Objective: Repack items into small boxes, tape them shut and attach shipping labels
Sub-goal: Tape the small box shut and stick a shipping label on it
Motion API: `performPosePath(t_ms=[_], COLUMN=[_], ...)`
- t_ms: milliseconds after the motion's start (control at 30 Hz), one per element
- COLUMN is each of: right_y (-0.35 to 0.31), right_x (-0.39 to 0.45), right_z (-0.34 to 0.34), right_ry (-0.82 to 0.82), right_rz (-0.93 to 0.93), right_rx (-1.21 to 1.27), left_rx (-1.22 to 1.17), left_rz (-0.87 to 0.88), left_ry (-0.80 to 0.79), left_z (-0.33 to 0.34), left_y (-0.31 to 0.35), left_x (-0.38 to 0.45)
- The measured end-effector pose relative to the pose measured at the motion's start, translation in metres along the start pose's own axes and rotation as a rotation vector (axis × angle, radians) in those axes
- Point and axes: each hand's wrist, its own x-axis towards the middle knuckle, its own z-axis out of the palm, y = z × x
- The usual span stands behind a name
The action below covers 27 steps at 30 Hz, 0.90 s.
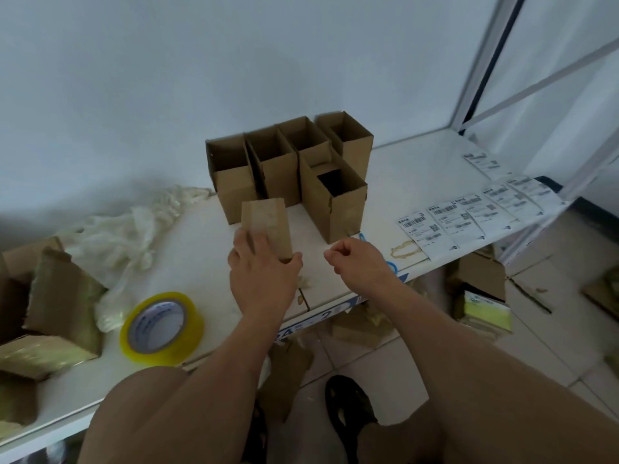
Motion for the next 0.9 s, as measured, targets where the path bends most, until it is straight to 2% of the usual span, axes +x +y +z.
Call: performPosePath(t_ms=[167,400,667,767,900], right_y=[0.021,0.065,0.123,0.134,0.145], right_x=[0.012,0.013,0.034,0.050,0.063], right_z=[-0.025,-0.066,-0.100,-0.106,-0.103], right_ry=[0.103,0.283,0.492,0.519,0.541], right_rz=[0.084,0.294,0.477,0.590,0.616], right_rx=[0.057,0.169,0.374,0.392,0.483], left_rx=[-0.057,0.002,0.120,0.141,0.137], left_rz=[0.074,0.304,0.341,0.325,0.305], left_ry=[0.013,-0.071,-0.074,-0.112,-0.173], left_z=[0.001,0.026,0.034,0.031,0.020], left_y=[0.033,0.070,0.073,0.077,0.084], left_x=[-0.014,-0.051,-0.041,-0.040,-0.038])
